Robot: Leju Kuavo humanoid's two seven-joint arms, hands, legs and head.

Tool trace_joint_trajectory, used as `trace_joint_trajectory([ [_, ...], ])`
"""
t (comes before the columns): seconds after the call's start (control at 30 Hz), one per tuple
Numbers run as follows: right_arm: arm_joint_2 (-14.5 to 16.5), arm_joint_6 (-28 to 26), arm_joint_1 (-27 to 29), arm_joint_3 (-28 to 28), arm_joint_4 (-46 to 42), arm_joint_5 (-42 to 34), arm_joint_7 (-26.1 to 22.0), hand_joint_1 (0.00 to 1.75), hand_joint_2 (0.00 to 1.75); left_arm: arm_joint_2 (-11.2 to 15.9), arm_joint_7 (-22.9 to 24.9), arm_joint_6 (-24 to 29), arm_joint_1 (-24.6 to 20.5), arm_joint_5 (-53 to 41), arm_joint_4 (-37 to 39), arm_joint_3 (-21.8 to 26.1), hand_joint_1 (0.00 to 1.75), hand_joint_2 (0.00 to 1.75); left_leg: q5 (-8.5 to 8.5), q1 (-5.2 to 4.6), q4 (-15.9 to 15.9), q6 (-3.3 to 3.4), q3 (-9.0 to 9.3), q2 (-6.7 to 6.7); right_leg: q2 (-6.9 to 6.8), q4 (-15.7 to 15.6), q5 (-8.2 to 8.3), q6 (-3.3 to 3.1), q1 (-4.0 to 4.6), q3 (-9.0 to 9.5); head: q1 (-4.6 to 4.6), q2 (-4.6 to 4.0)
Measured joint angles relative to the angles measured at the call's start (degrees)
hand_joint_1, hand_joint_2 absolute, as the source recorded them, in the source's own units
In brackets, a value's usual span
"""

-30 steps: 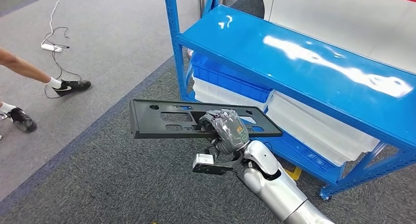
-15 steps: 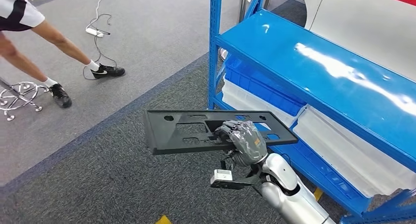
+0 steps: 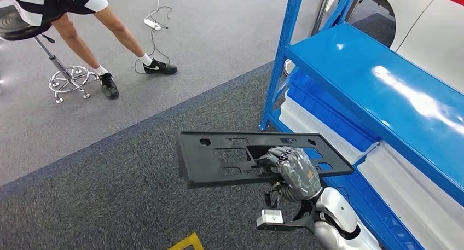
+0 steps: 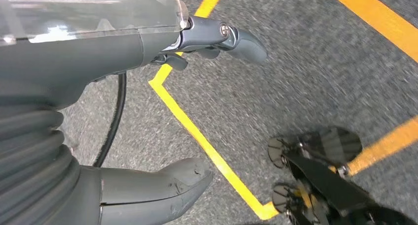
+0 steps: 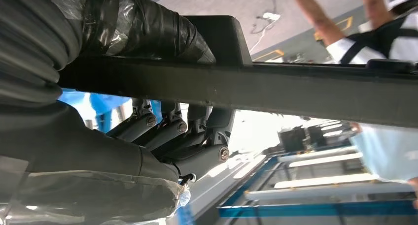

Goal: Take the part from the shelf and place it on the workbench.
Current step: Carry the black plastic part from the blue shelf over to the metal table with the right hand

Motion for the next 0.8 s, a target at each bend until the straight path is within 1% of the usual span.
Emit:
trace_joint_trajectory([
  [0.03, -0.36, 0.07, 0.50, -0.11, -0.67, 0.19, -0.01, 1.75, 1.75, 0.00, 0.09, 0.00, 0.10, 0.02, 0.00, 0.18, 0.00, 1.75, 0.11, 0.06, -0.17, 0.32, 0.05, -0.67, -0.36, -0.04, -0.16, 0.28, -0.08, 0.14, 0.02, 0.00],
  [0.07, -0.69, 0.14, 0.98, -0.20, -1.29, 0.35, -0.02, 1.75, 1.75, -0.01, 0.17, -0.01, 0.22, 0.03, 0.00, 0.32, 0.00, 1.75, 0.27, 0.13, -0.44, 0.69, 0.15, -1.37, 0.33, 0.33, -0.60, 0.57, -0.24, 0.16, 0.02, 0.00],
  [0.1, -1.01, 0.18, 1.44, -0.33, -1.92, 0.48, -0.03, 1.75, 1.75, -0.02, 0.25, -0.01, 0.25, 0.03, 0.00, 0.40, 0.00, 1.75, 0.47, 0.23, -0.72, 1.09, 0.27, -2.00, 1.85, 1.60, -1.59, 0.82, -0.45, -0.29, 0.01, -0.01],
  [0.13, -1.37, 0.21, 1.90, -0.51, -2.47, 0.60, -0.04, 1.75, 1.75, -0.04, 0.31, -0.03, 0.18, 0.02, 0.00, 0.46, 0.00, 1.75, 0.64, 0.36, -0.96, 1.45, 0.39, -2.65, 3.77, 4.01, -3.12, 1.01, -0.67, -1.33, 0.02, 0.00],
  [0.17, -1.75, 0.23, 2.37, -0.68, -2.85, 0.68, -0.05, 1.75, 1.75, -0.05, 0.36, -0.08, 0.07, 0.01, 0.00, 0.51, 0.00, 1.75, 0.71, 0.33, -1.01, 1.68, 0.38, -3.32, 5.72, 7.51, -4.98, 1.10, -0.81, -2.97, 0.02, 0.00],
  [0.2, -2.10, 0.25, 2.84, -0.82, -3.12, 0.74, -0.06, 1.75, 1.75, -0.05, 0.47, -0.12, -0.05, 0.00, 0.00, 0.57, 0.00, 1.75, 0.73, 0.30, -1.00, 1.84, 0.36, -4.06, 6.76, 11.50, -6.74, 1.14, -0.86, -5.01, 0.03, 0.00],
  [0.23, -2.38, 0.28, 3.27, -0.92, -3.25, 0.81, -0.05, 1.75, 1.75, -0.05, 0.62, -0.20, -0.12, -0.01, 0.00, 0.64, 0.00, 1.75, 0.74, 0.26, -0.95, 1.88, 0.35, -4.89, 7.16, 14.72, -7.76, 1.18, -0.87, -6.78, 0.03, 0.00],
  [0.27, -2.59, 0.31, 3.64, -0.97, -3.38, 0.86, -0.04, 1.75, 1.75, -0.06, 0.83, -0.32, -0.12, -0.01, 0.00, 0.70, 0.00, 1.75, 0.73, 0.22, -0.86, 1.90, 0.34, -5.73, 7.30, 16.32, -7.72, 1.19, -0.89, -7.83, 0.03, -0.01],
  [0.3, -2.73, 0.33, 3.95, -1.02, -3.55, 0.92, -0.03, 1.75, 1.75, -0.07, 1.07, -0.47, -0.11, -0.02, 0.00, 0.74, 0.00, 1.75, 0.72, 0.20, -0.75, 1.88, 0.35, -6.57, 7.39, 15.78, -6.54, 1.14, -0.92, -7.84, 0.03, 0.00],
  [0.33, -2.84, 0.34, 4.19, -1.09, -3.81, 0.98, -0.02, 1.75, 1.75, -0.08, 1.32, -0.66, -0.11, -0.02, 0.00, 0.78, 0.00, 1.75, 0.67, 0.20, -0.58, 1.81, 0.38, -7.39, 7.69, 13.01, -4.43, 1.07, -0.98, -6.72, 0.03, -0.01],
  [0.37, -2.93, 0.33, 4.39, -1.19, -4.11, 1.03, -0.01, 1.75, 1.75, -0.10, 1.52, -0.85, -0.11, -0.02, 0.00, 0.82, 0.00, 1.75, 0.59, 0.23, -0.38, 1.69, 0.36, -8.16, 8.68, 9.02, -2.18, 0.97, -1.12, -5.00, 0.03, -0.01],
  [0.4, -3.02, 0.31, 4.59, -1.29, -4.38, 1.09, 0.00, 1.75, 1.75, -0.12, 1.72, -1.01, -0.14, -0.01, 0.00, 0.88, 0.00, 1.75, 0.47, 0.19, -0.11, 1.50, 0.24, -8.93, 9.93, 5.41, -0.54, 0.92, -1.21, -3.39, 0.02, -0.01],
  [0.43, -3.13, 0.27, 4.81, -1.38, -4.67, 1.19, 0.01, 1.75, 1.75, -0.14, 1.90, -1.12, -0.17, 0.01, 0.00, 0.99, 0.00, 1.75, 0.41, 0.16, 0.11, 1.26, 0.04, -9.60, 10.84, 2.81, 0.44, 0.84, -1.28, -2.27, 0.01, -0.01],
  [0.47, -3.21, 0.23, 5.06, -1.43, -4.92, 1.33, 0.02, 1.75, 1.75, -0.16, 2.03, -1.18, -0.14, 0.03, 0.00, 1.13, 0.00, 1.75, 0.40, 0.17, 0.23, 0.98, -0.20, -10.22, 11.42, 1.58, 0.67, 0.76, -1.24, -1.79, 0.01, -0.01],
  [0.5, -3.30, 0.20, 5.30, -1.46, -5.12, 1.51, 0.03, 1.75, 1.75, -0.19, 2.16, -1.21, -0.07, 0.05, 0.00, 1.31, 0.00, 1.75, 0.48, 0.19, 0.22, 0.66, -0.39, -10.82, 11.15, 1.46, 0.60, 0.61, -1.10, -1.77, 0.01, -0.01],
  [0.53, -3.36, 0.18, 5.48, -1.47, -5.34, 1.68, 0.03, 1.75, 1.75, -0.22, 2.24, -1.25, 0.04, 0.07, 0.00, 1.48, 0.00, 1.75, 0.59, 0.25, 0.13, 0.32, -0.59, -11.36, 10.44, 1.32, 0.72, 0.32, -1.11, -1.75, 0.01, 0.00],
  [0.57, -3.38, 0.17, 5.58, -1.47, -5.53, 1.79, 0.03, 1.75, 1.75, -0.28, 2.28, -1.28, 0.19, 0.08, 0.00, 1.60, 0.00, 1.75, 0.43, 0.28, 0.34, 0.04, -0.75, -10.96, 9.81, 1.07, 0.87, -0.05, -1.12, -1.63, 0.01, 0.00],
  [0.6, -3.38, 0.16, 5.67, -1.48, -5.73, 1.85, 0.04, 1.75, 1.75, -0.34, 2.33, -1.32, 0.26, 0.09, 0.00, 1.67, 0.00, 1.75, -0.26, 0.24, 1.25, -0.24, -1.19, -9.66, 9.10, 0.76, 1.02, -0.52, -1.15, -1.46, -0.02, 0.00],
  [0.63, -3.38, 0.15, 5.76, -1.49, -5.92, 1.87, 0.05, 1.75, 1.75, -0.37, 2.37, -1.36, 0.24, 0.09, 0.00, 1.69, 0.00, 1.75, -1.51, 0.19, 3.04, -0.48, -2.01, -7.92, 8.38, 0.45, 1.14, -0.92, -1.17, -1.30, -0.03, 0.00],
  [0.67, -3.39, 0.14, 5.88, -1.50, -6.05, 1.88, 0.07, 1.75, 1.75, -0.40, 2.39, -1.36, 0.14, 0.09, 0.00, 1.70, 0.00, 1.75, -3.41, 0.20, 6.17, -0.69, -3.37, -5.93, 7.57, 0.30, 1.17, -1.22, -1.05, -1.20, -0.05, -0.01],
  [0.7, -3.41, 0.13, 6.04, -1.51, -6.15, 1.88, 0.08, 1.75, 1.75, -0.42, 2.40, -1.36, -0.01, 0.08, 0.00, 1.71, 0.00, 1.75, -5.47, 0.25, 10.12, -0.95, -5.19, -4.71, 6.72, 0.28, 1.11, -1.42, -0.90, -1.17, -0.07, -0.01],
  [0.73, -3.43, 0.13, 6.16, -1.52, -6.17, 1.89, 0.08, 1.75, 1.75, -0.43, 2.39, -1.36, -0.12, 0.08, 0.00, 1.71, 0.00, 1.75, -7.04, 0.35, 13.73, -1.14, -6.85, -4.22, 5.89, 0.32, 1.04, -1.49, -0.80, -1.18, -0.06, -0.01],
  [0.77, -3.45, 0.12, 6.26, -1.52, -6.21, 1.90, 0.08, 1.75, 1.75, -0.45, 2.38, -1.37, -0.15, 0.08, 0.00, 1.72, 0.00, 1.75, -7.76, 0.44, 16.17, -1.28, -7.91, -3.99, 5.02, 0.37, 0.95, -1.54, -0.71, -1.18, -0.07, -0.01],
  [0.8, -3.47, 0.11, 6.33, -1.52, -6.28, 1.90, 0.08, 1.75, 1.75, -0.46, 2.38, -1.37, -0.08, 0.08, 0.00, 1.73, 0.00, 1.75, -7.23, 0.51, 16.18, -1.33, -7.74, -3.83, 4.21, 0.42, 0.84, -1.52, -0.65, -1.15, -0.06, 0.00],
])
